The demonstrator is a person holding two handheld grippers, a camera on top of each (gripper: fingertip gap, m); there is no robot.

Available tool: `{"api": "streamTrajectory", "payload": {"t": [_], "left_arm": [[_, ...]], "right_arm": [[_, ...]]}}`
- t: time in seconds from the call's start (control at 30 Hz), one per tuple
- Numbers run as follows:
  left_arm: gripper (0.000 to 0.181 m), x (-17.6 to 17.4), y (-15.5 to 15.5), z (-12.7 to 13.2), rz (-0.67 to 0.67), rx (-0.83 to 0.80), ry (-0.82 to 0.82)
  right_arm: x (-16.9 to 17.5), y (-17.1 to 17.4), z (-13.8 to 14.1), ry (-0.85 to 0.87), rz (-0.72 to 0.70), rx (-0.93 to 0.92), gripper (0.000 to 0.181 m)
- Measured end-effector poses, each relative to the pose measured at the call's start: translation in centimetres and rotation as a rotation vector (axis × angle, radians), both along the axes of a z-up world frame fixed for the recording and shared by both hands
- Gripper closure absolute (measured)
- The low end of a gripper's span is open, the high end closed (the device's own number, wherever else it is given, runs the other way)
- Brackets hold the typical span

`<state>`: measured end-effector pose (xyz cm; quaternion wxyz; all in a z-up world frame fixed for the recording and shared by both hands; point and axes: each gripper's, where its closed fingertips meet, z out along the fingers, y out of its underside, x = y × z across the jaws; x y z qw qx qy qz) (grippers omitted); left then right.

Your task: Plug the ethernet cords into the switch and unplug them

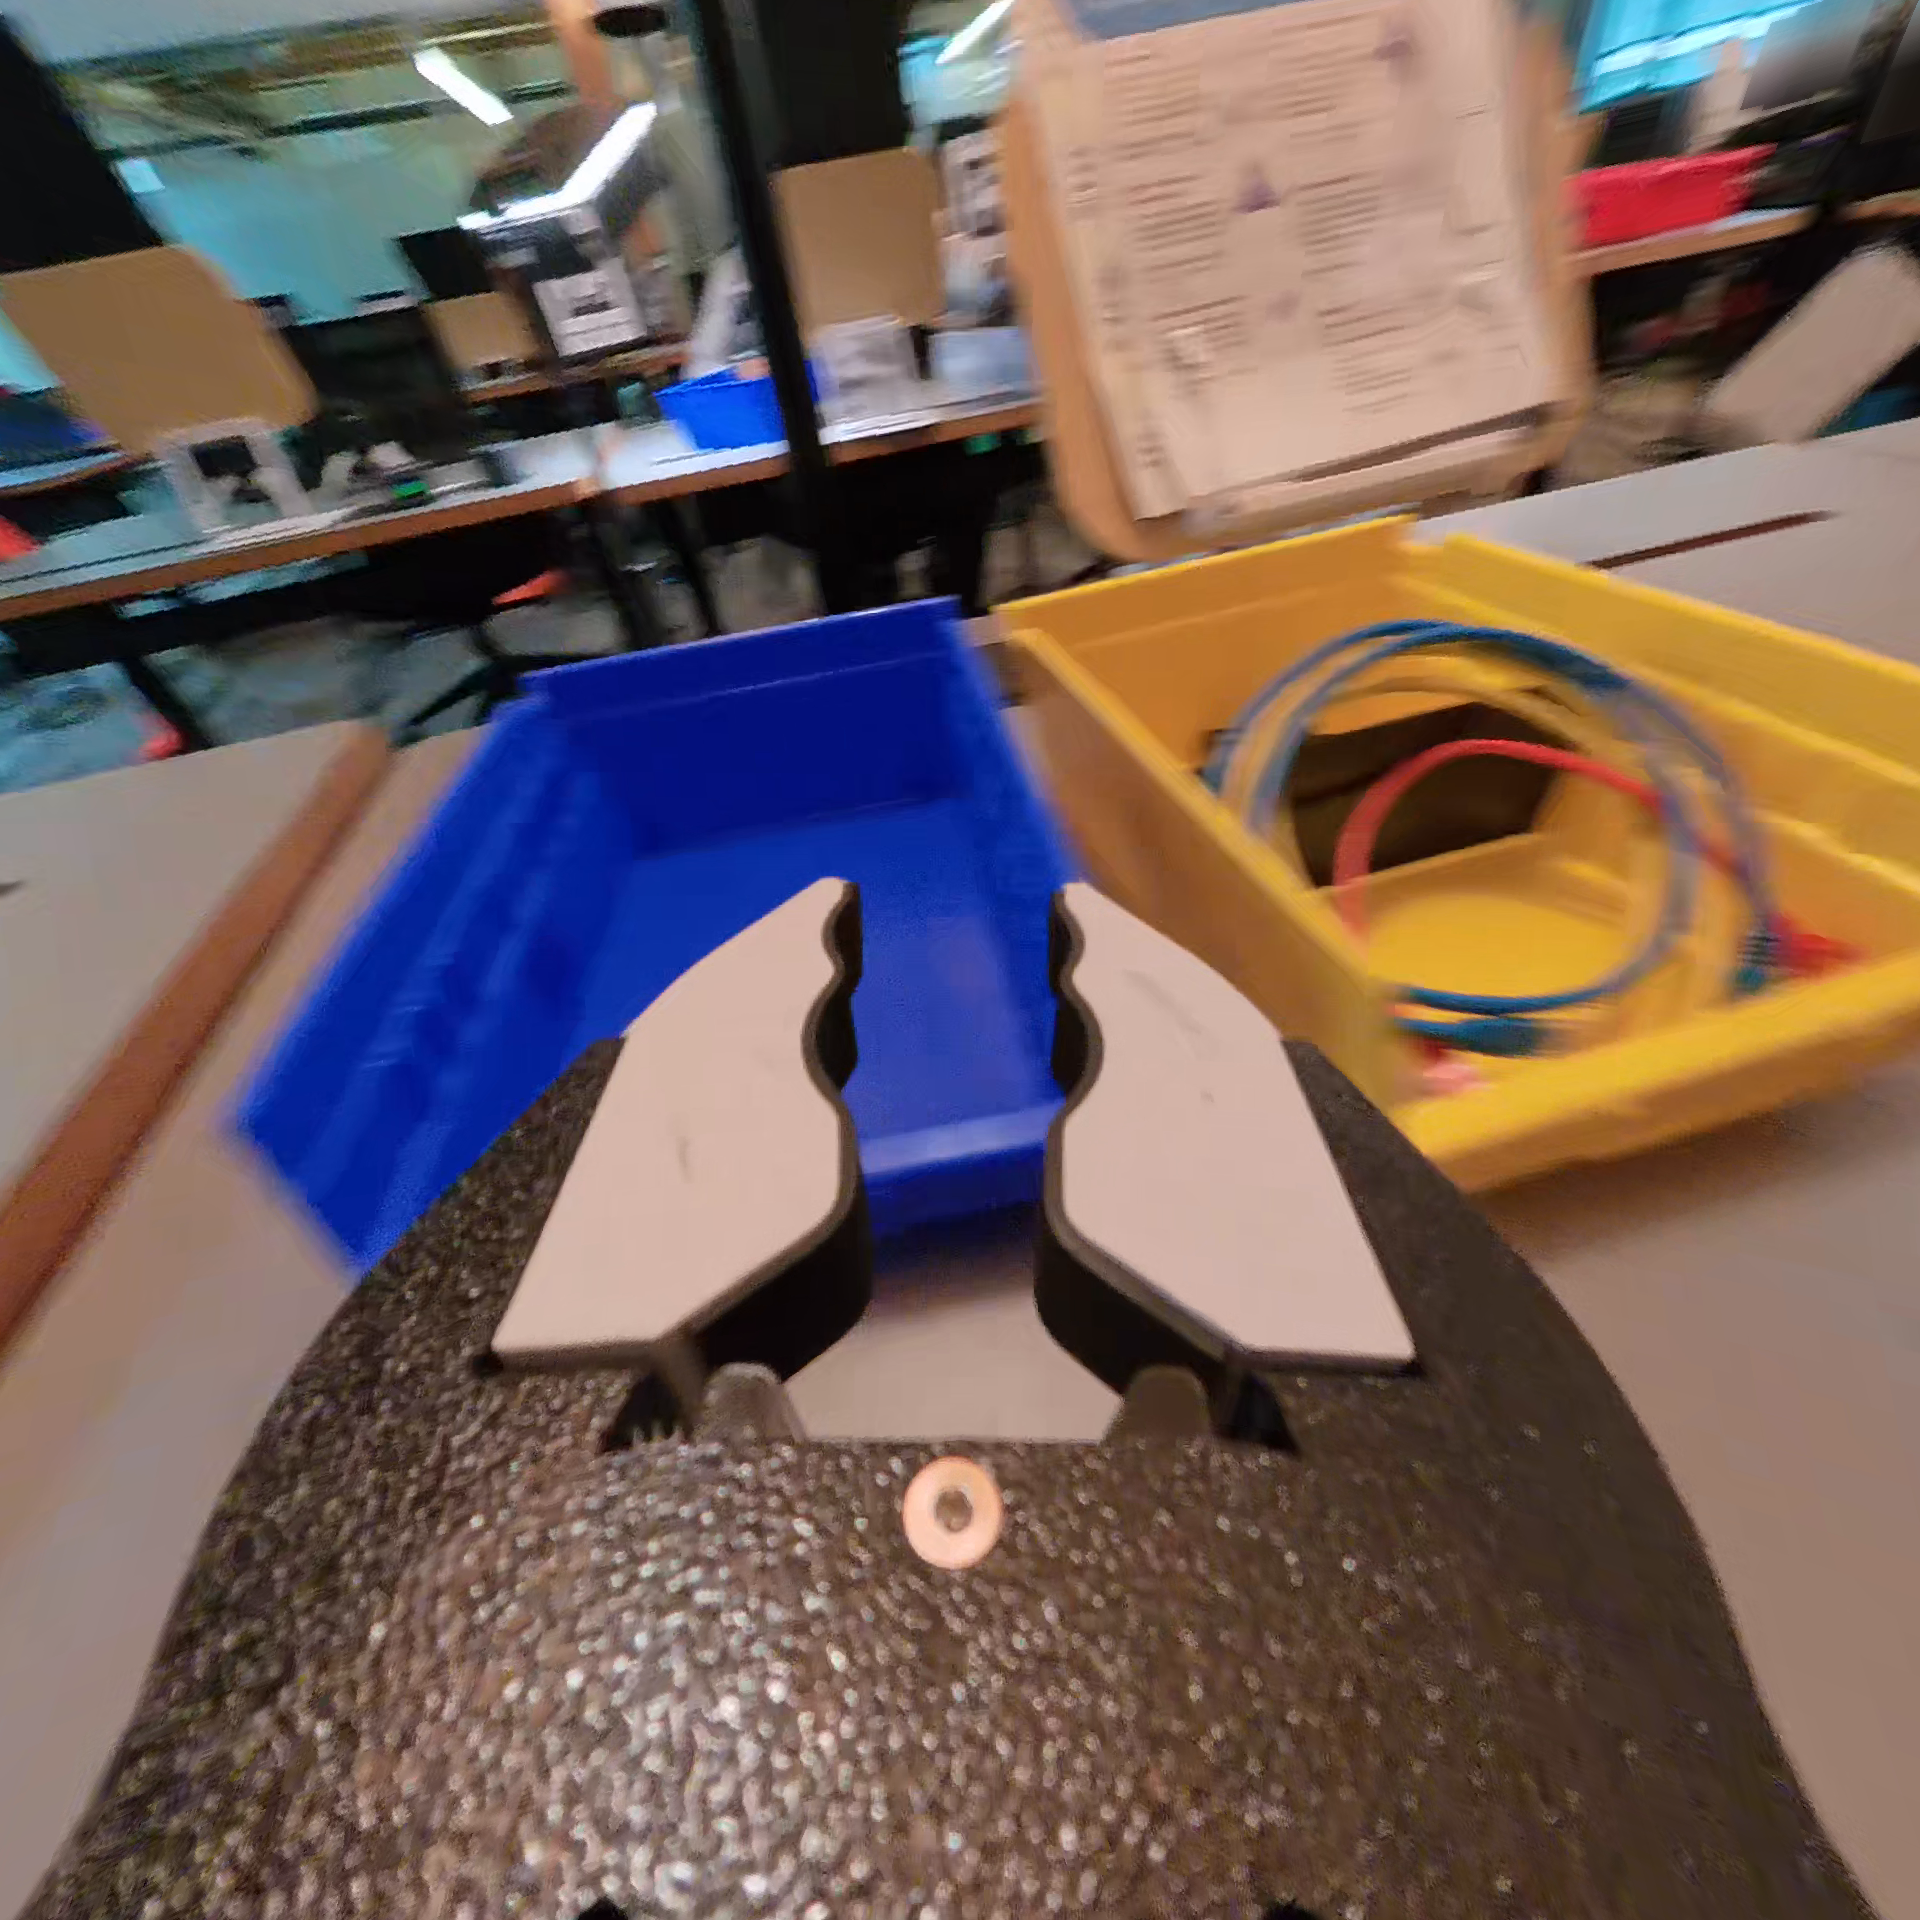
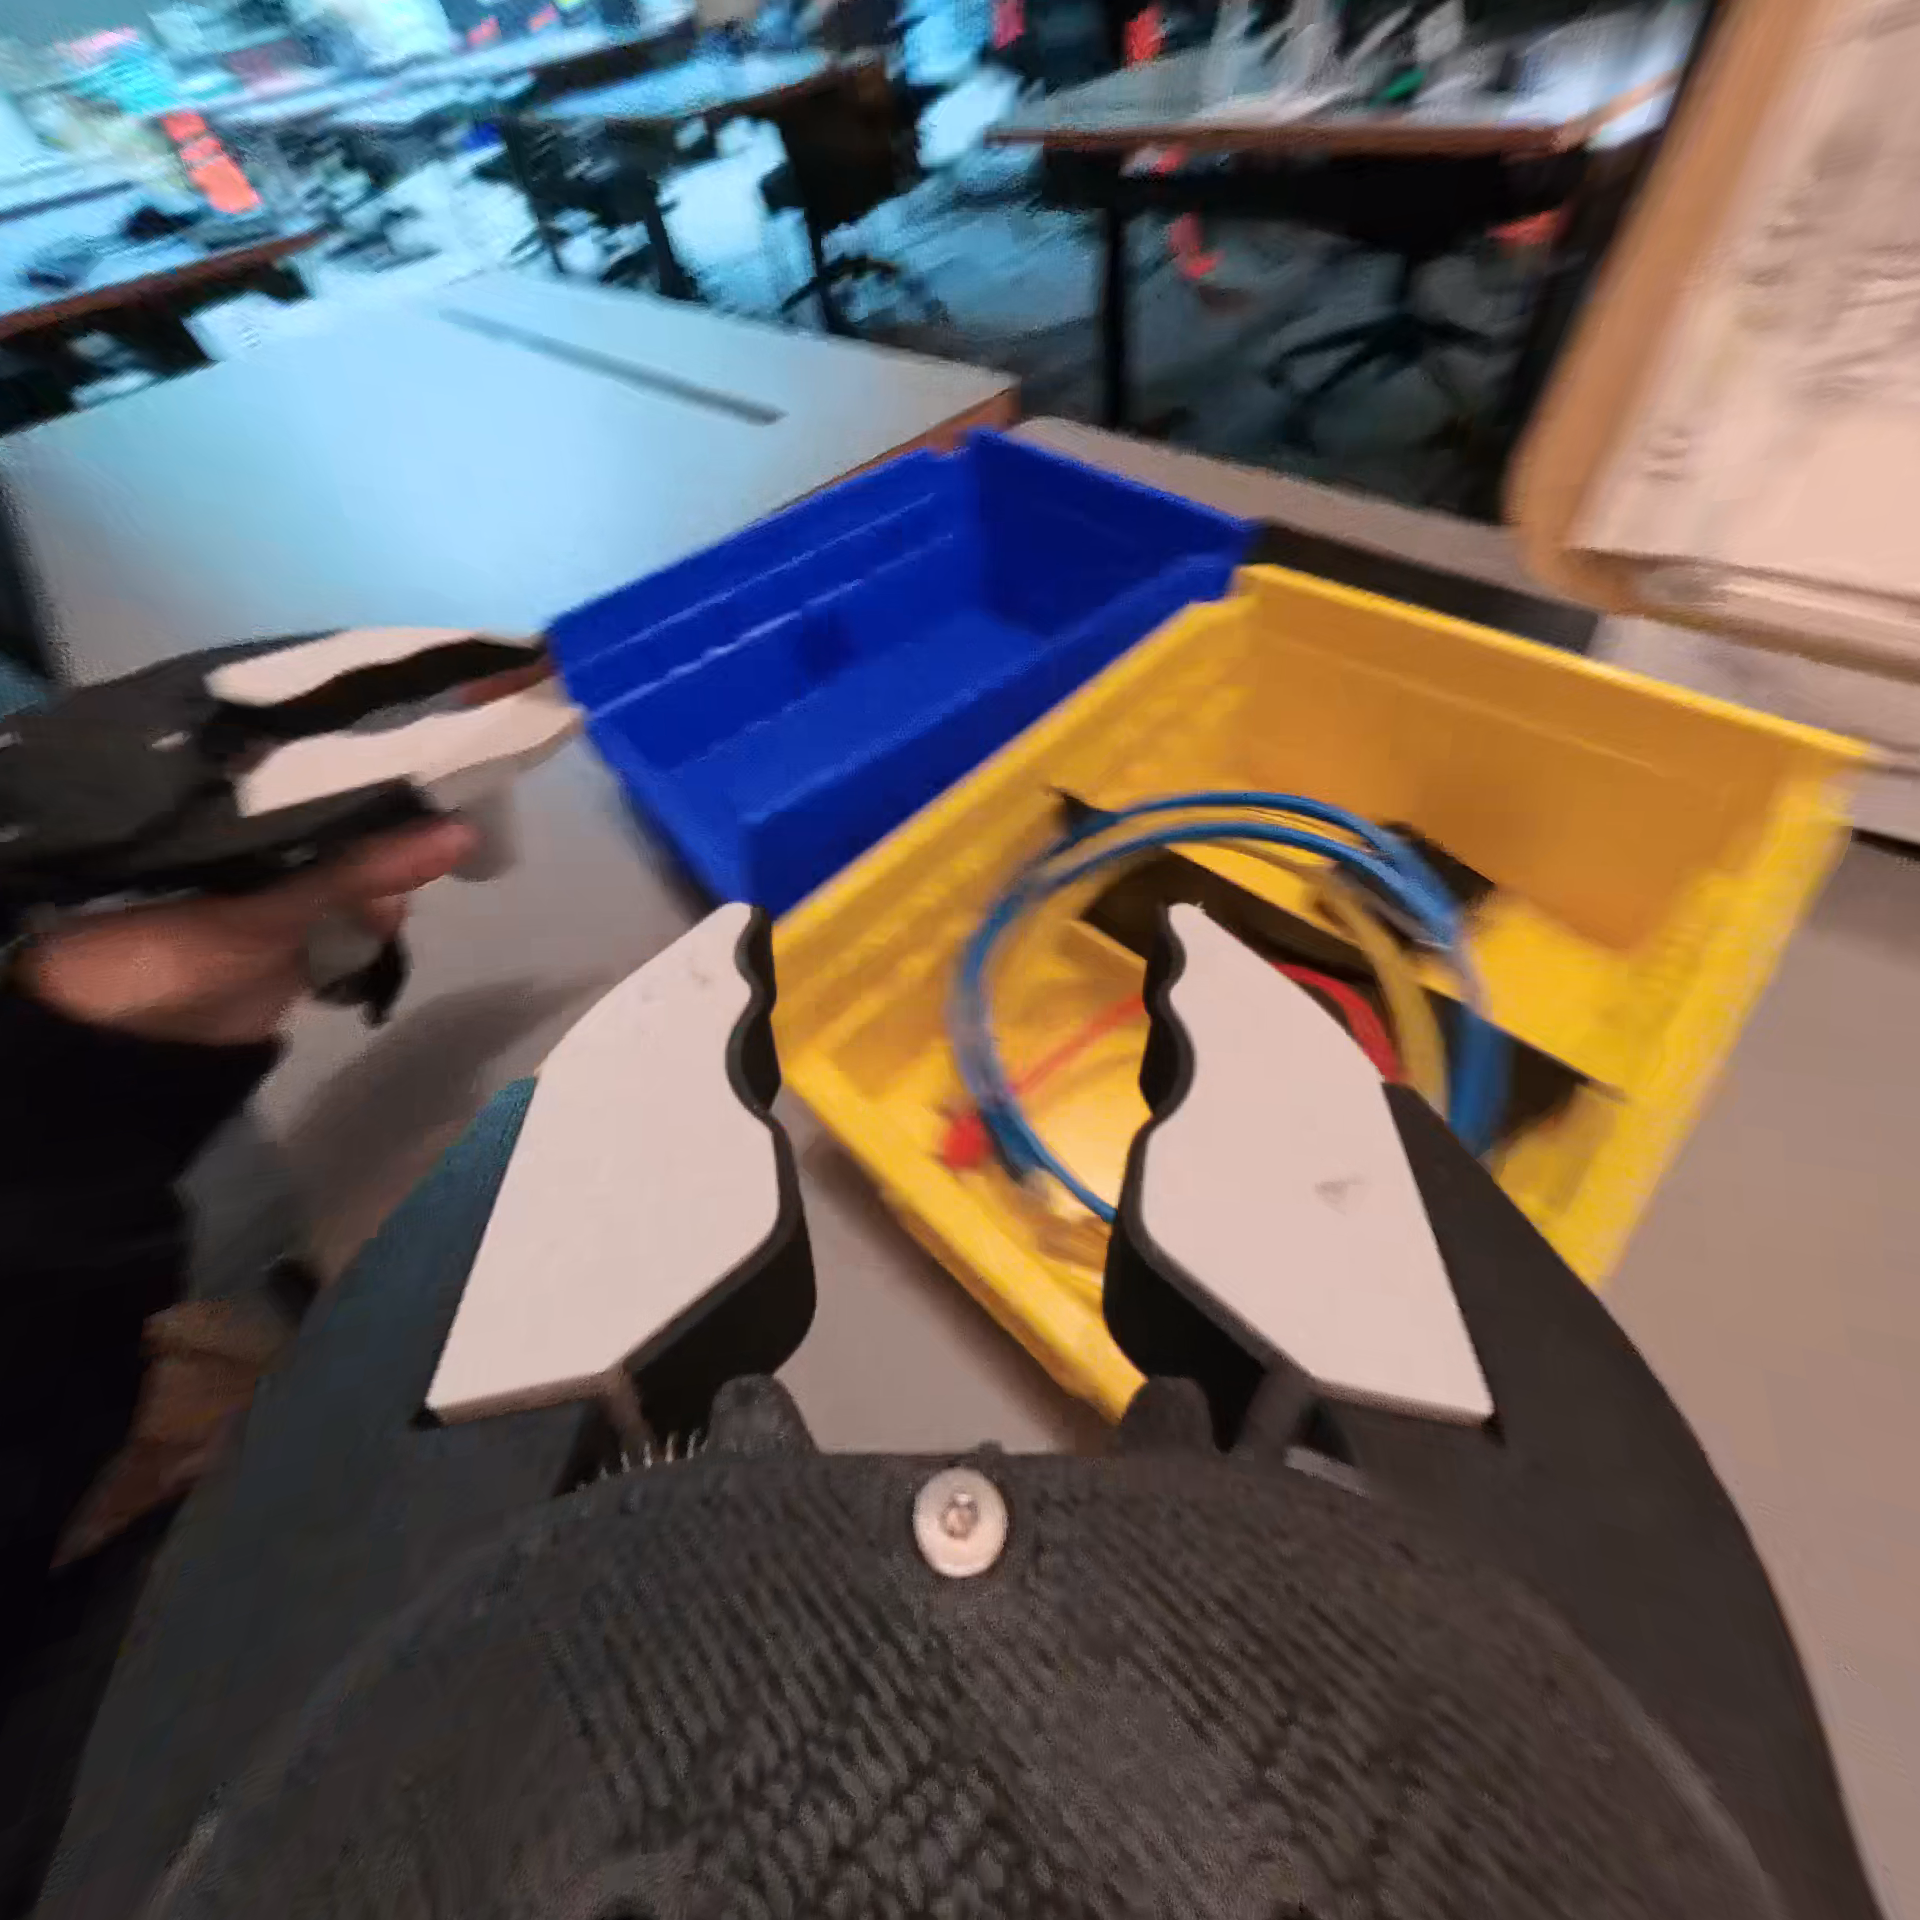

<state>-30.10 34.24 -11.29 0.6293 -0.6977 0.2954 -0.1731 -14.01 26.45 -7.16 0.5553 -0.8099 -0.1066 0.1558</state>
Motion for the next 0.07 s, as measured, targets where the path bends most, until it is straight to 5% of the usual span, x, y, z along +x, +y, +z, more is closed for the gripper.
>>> {"api": "streamTrajectory", "payload": {"t": [0.07], "left_arm": [[0.138,-4.6,3.5,0.6,0.143,-0.011,0.035]], "right_arm": [[-5.4,2.5,-0.2,0.021,0.131,-0.096,0.107]]}}
